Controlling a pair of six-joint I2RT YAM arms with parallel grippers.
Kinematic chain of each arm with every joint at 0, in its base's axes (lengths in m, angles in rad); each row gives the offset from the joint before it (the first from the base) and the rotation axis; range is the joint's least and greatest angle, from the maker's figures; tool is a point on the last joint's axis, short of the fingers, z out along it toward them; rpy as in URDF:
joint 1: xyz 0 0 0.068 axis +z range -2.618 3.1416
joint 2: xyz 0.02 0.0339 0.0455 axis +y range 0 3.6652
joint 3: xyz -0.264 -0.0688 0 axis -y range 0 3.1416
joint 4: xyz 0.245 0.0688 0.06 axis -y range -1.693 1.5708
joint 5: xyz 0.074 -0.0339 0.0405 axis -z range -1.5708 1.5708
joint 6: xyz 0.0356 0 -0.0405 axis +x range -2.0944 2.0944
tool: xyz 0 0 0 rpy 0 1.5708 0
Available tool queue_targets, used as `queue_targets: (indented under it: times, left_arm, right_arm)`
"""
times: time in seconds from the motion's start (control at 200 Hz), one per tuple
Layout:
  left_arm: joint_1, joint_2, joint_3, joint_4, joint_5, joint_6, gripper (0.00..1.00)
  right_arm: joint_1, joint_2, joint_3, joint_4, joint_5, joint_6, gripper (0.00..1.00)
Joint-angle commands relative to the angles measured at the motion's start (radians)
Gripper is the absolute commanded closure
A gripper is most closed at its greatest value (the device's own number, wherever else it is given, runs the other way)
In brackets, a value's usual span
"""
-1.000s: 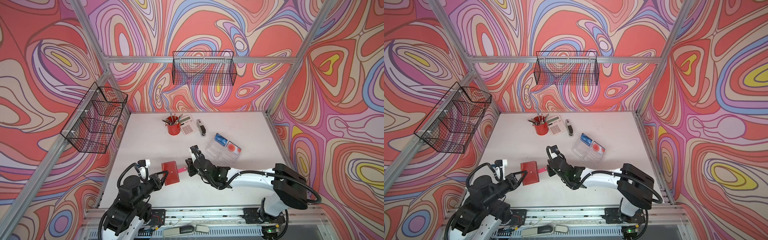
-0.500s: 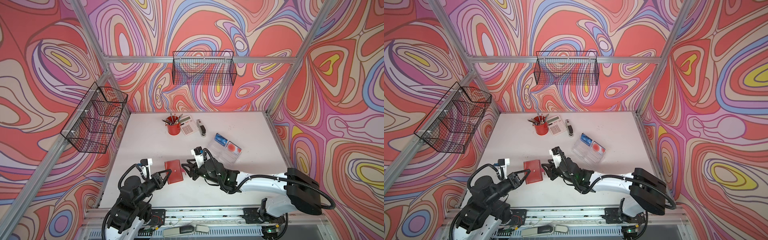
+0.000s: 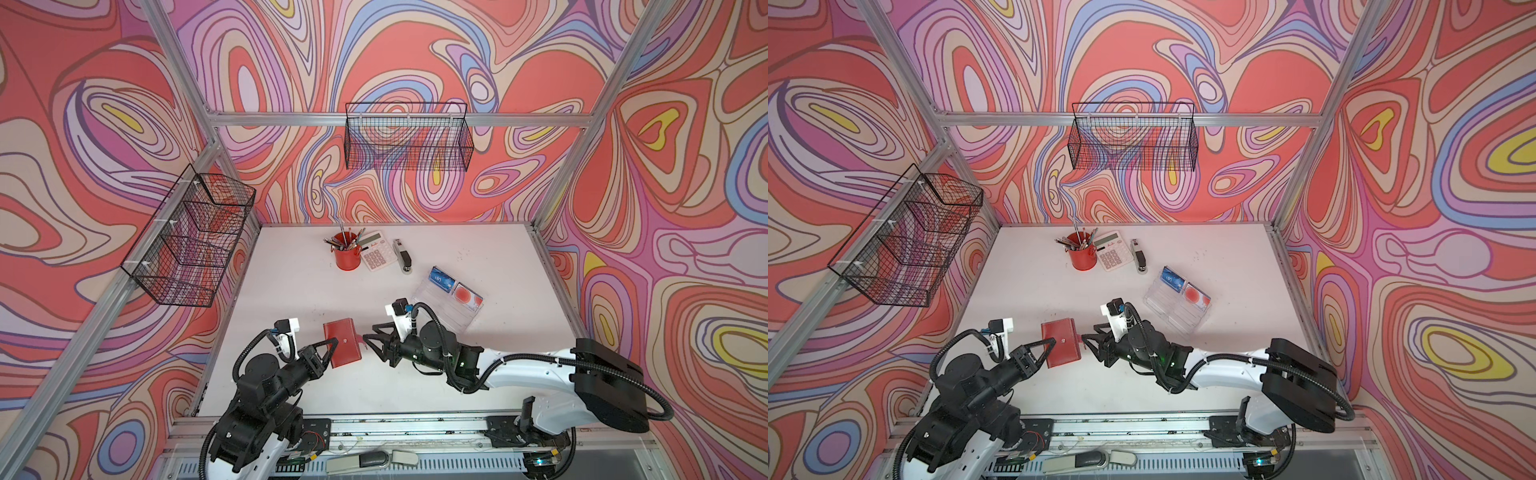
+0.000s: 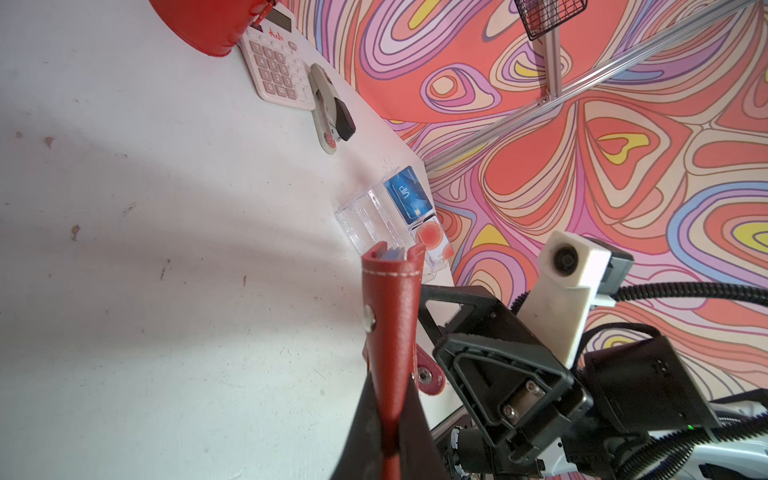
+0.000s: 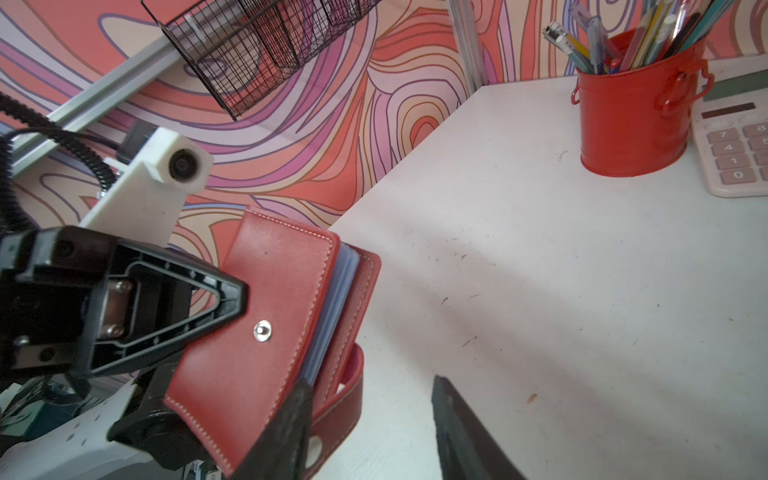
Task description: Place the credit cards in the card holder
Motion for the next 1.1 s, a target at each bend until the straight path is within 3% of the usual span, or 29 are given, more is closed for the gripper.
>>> queue_targets:
  times: [0.0, 0.135, 0.356, 0.711, 1.092]
  left_arm:
    - [-0.002, -0.024, 0.048, -0.052, -0.062, 0.009, 1.00]
    - [-0.003, -0.043, 0.071, -0.103, -0.127, 0.012, 1.00]
    - [-0.003, -0.046, 0.055, -0.075, -0.124, 0.003, 1.00]
    - [-0.002, -0.048, 0.009, 0.013, -0.069, -0.013, 1.00]
    - [-0.002, -0.047, -0.028, 0.066, -0.031, -0.023, 1.00]
  right_arm:
    - [-0.001, -0.042, -0.028, 0.069, -0.001, 0.011, 0.52]
    - [-0.001, -0.042, -0.035, 0.068, 0.029, 0.023, 0.55]
    - [-0.001, 0.034, -0.018, 0.109, -0.051, 0.070, 0.64]
    - [0.001, 0.134, -0.003, 0.198, -0.163, 0.151, 0.65]
    - [0.002, 0.149, 0.013, 0.207, -0.204, 0.163, 0.65]
